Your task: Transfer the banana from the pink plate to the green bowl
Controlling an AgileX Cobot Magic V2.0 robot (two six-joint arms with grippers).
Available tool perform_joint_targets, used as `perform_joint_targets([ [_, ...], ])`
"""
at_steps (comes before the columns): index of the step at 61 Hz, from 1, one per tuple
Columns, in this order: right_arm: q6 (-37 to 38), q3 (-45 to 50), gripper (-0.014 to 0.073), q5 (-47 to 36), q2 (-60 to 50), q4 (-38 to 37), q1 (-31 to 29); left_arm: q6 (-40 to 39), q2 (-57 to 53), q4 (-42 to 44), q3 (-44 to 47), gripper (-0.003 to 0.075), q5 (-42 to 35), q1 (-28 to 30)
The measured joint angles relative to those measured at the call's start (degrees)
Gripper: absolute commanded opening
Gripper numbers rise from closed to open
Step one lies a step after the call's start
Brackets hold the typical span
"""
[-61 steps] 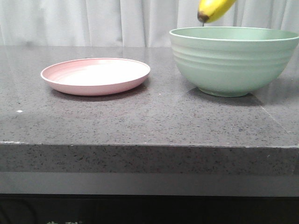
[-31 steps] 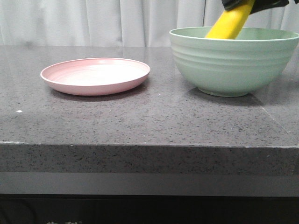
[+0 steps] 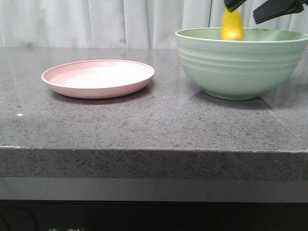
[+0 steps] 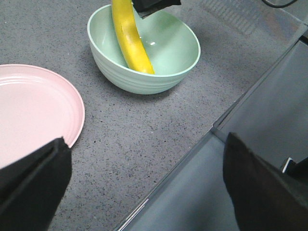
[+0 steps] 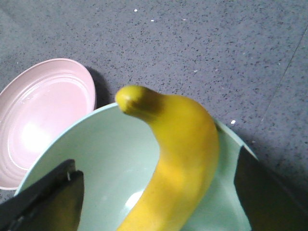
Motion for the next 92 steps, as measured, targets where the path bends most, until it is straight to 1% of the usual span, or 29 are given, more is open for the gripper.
perform_joint_targets([
  [6,4.4,0.0,0.0643,0.8,-3.4,-5.3,0.0,0.0,0.0,0.0,0.0,0.0629,-0.1,0.0],
  [18,18.5,0.0,0.0643,5.8,-12.2,-21.7,0.0,0.0,0.0,0.0,0.0,0.0629,-0.3,0.0],
  [23,23.3,0.1,0.0643,8.0,-16.3,-27.1,0.0,0.0,0.0,0.0,0.0,0.0629,-0.3,0.0],
  [28,25.8,1.3,0.0643,9.3,-20.9,-29.5,0.0,0.0,0.0,0.0,0.0,0.0629,-0.3,0.0],
  [39,27.0,8.6,0.0643,10.1,-33.1,-29.8,0.0,0.0,0.0,0.0,0.0,0.0629,-0.4,0.0],
  [61,27.3,25.6,0.0643,9.8,-54.9,-26.6,0.0,0.0,0.0,0.0,0.0,0.0629,-0.4,0.0],
  [72,27.4,31.4,0.0643,9.9,-62.1,-26.5,0.0,0.0,0.0,0.0,0.0,0.0629,-0.4,0.0],
  [81,27.4,33.9,0.0643,9.9,-65.2,-26.5,0.0,0.0,0.0,0.0,0.0,0.0627,-0.4,0.0],
  [86,27.4,34.3,0.0643,10.0,-65.4,-26.5,0.0,0.0,0.0,0.0,0.0,0.0601,-0.4,0.0],
  [92,27.4,34.3,0.0643,10.0,-65.4,-26.5,0.0,0.0,0.0,0.0,0.0,0.0511,-0.4,0.0],
])
